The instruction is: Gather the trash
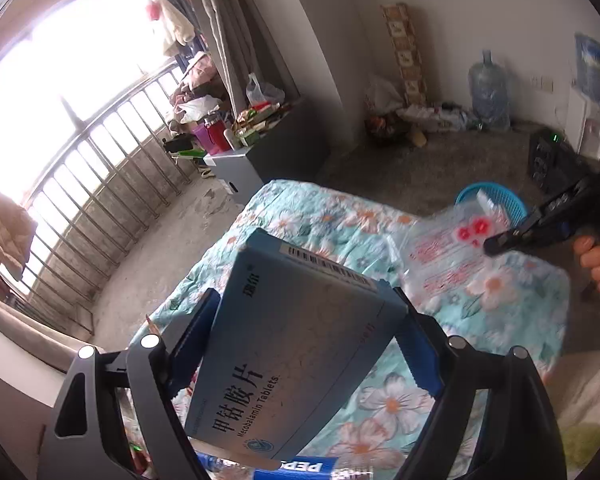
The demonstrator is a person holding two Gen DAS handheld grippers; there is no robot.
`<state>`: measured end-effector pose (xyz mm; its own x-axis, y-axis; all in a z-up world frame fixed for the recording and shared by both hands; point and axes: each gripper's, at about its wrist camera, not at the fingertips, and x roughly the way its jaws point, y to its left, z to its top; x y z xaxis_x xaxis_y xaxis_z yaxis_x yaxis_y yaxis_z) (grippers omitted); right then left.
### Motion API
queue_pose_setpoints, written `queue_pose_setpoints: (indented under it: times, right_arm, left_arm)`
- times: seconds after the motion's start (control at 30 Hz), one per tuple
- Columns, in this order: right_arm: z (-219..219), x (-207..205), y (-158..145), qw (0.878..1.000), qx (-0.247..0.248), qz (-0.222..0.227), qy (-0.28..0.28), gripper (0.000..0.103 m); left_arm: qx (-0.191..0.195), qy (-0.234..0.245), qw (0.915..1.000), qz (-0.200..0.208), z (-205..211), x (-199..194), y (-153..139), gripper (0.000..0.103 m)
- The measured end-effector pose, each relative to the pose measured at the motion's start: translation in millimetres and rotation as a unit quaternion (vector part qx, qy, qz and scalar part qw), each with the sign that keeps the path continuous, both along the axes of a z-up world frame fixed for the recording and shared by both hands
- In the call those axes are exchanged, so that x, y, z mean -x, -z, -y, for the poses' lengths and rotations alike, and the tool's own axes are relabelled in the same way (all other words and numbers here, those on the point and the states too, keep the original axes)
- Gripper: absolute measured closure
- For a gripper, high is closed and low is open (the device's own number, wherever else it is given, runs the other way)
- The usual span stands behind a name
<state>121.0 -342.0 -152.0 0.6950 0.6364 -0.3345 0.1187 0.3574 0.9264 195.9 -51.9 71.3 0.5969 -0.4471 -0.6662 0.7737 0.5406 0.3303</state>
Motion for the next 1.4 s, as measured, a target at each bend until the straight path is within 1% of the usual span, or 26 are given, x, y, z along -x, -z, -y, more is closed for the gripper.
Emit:
queue_pose_setpoints:
  times: [0.07, 0.13, 0.17, 0.23, 0.27, 0.33, 0.37, 0.4, 0.43, 0.53, 0.6, 0.63, 0.67, 0.7, 0.77, 0.8, 0.83, 0.9, 0.97, 1.0, 1.03, 1.17, 1.2, 1.27, 1.4]
  right_arm:
    - [-0.5, 1.7, 0.8, 1.0, -0.001, 0.002, 0.002, 0.099]
    - [0.5, 4.3, 0.7, 1.0, -0.002, 0.004, 0.003, 0.099]
    - [0.1, 5.7, 1.1, 1.0, -0.002, 0.005, 0.004, 0.099]
    - [0.3, 5.6, 0.2, 1.0, -0.003, 0.006, 0.005, 0.099]
    - [1.4, 8.2, 0.8, 1.0, -0.004, 0.007, 0.005, 0.099]
    - [2.6, 11.3, 1.6, 1.0, -0.006, 0.007, 0.006, 0.099]
    - [2.9, 11.4, 2.4, 1.0, -0.007, 0.008, 0.006, 0.099]
    - [3.3, 11.4, 2.7, 1.0, -0.008, 0.007, 0.007, 0.099]
    - [4.3, 11.8, 4.5, 1.0, -0.009, 0.006, 0.008, 0.099]
    - [6.7, 12.0, 6.6, 1.0, -0.013, 0.003, 0.01, 0.099]
    - [7.7, 11.3, 8.8, 1.0, -0.015, -0.001, 0.011, 0.099]
    - [8.7, 11.1, 10.5, 1.0, -0.016, -0.003, 0.012, 0.099]
    - [9.4, 11.2, 11.4, 1.0, -0.017, -0.004, 0.013, 0.099]
    - [10.5, 11.3, 12.5, 1.0, -0.017, -0.006, 0.015, 0.099]
    - [13.8, 10.8, 15.6, 1.0, -0.019, -0.01, 0.019, 0.099]
    - [15.2, 10.5, 16.7, 1.0, -0.02, -0.011, 0.021, 0.099]
    - [17.0, 10.4, 18.2, 0.999, -0.021, -0.013, 0.023, 0.099]
    - [20.6, 12.0, 20.2, 0.999, -0.023, -0.015, 0.027, 0.099]
    - [23.8, 12.6, 23.9, 0.999, -0.026, -0.019, 0.032, 0.099]
    - [25.0, 13.1, 25.6, 0.999, -0.027, -0.022, 0.034, 0.099]
    - [26.6, 13.0, 27.8, 0.999, -0.028, -0.025, 0.036, 0.099]
    - [30.3, 14.5, 31.0, 0.998, -0.032, -0.031, 0.039, 0.099]
    - [31.0, 14.5, 31.6, 0.998, -0.032, -0.032, 0.039, 0.098]
    - [31.6, 14.5, 32.7, 0.998, -0.033, -0.033, 0.04, 0.098]
    - [31.5, 12.7, 33.5, 0.998, -0.034, -0.034, 0.041, 0.098]
  left_arm:
    - [0.044, 0.002, 0.9988, -0.022, -8.2, 14.8, -15.9, 0.021]
    - [0.09, 0.004, 0.9942, -0.059, -16.1, 24.7, -29.3, 0.021]
    - [0.108, 0.006, 0.9907, -0.082, -19.6, 28.4, -33.5, 0.021]
    - [0.14, 0.01, 0.9801, -0.14, -24.6, 33.7, -36.7, 0.021]
    - [0.153, 0.015, 0.972, -0.178, -25.6, 35.7, -34.9, 0.021]
    - [0.173, 0.016, 0.9518, -0.253, -24.2, 35.7, -24.8, 0.021]
    - [0.183, 0.015, 0.9377, -0.295, -22.7, 34.5, -17.0, 0.021]
    - [0.19, 0.011, 0.9246, -0.33, -20.7, 33.2, -7.5, 0.021]
    - [0.189, 0.002, 0.9166, -0.353, -17.4, 33.5, 3.6, 0.021]
    - [0.161, -0.029, 0.9109, -0.379, -7.6, 29.7, 33.9, 0.021]
    - [0.15, -0.058, 0.898, -0.41, -0.1, 20.5, 59.2, 0.021]
    - [0.146, -0.072, 0.8945, -0.416, 3.6, 16.0, 69.9, 0.021]
    - [0.144, -0.084, 0.8924, -0.419, 2.7, 12.7, 79.6, 0.021]
    - [0.141, -0.094, 0.8928, -0.417, 6.5, 8.8, 87.2, 0.021]
    - [0.128, -0.121, 0.8998, -0.399, 15.5, 1.3, 99.7, 0.021]
    - [0.124, -0.129, 0.9016, -0.394, 15.9, -3.0, 103.8, 0.021]
    - [0.12, -0.139, 0.9024, -0.39, 18.9, -5.8, 109.4, 0.021]
    - [0.117, -0.156, 0.8999, -0.39, 21.7, -14.1, 120.6, 0.021]
    - [0.114, -0.164, 0.9047, -0.376, 25.9, -15.4, 126.8, 0.02]
    - [0.115, -0.169, 0.9055, -0.372, 25.9, -15.5, 129.4, 0.018]
    - [0.116, -0.172, 0.9041, -0.374, 26.8, -17.3, 132.9, 0.017]
    - [0.122, -0.19, 0.8922, -0.391, 24.9, -21.8, 143.7, 0.012]
    - [0.125, -0.192, 0.8908, -0.393, 24.1, -21.2, 144.1, 0.01]
    - [0.13, -0.193, 0.8907, -0.391, 21.2, -19.4, 142.9, 0.01]
    - [0.132, -0.189, 0.8977, -0.375, 13.8, -11.8, 135.4, 0.009]
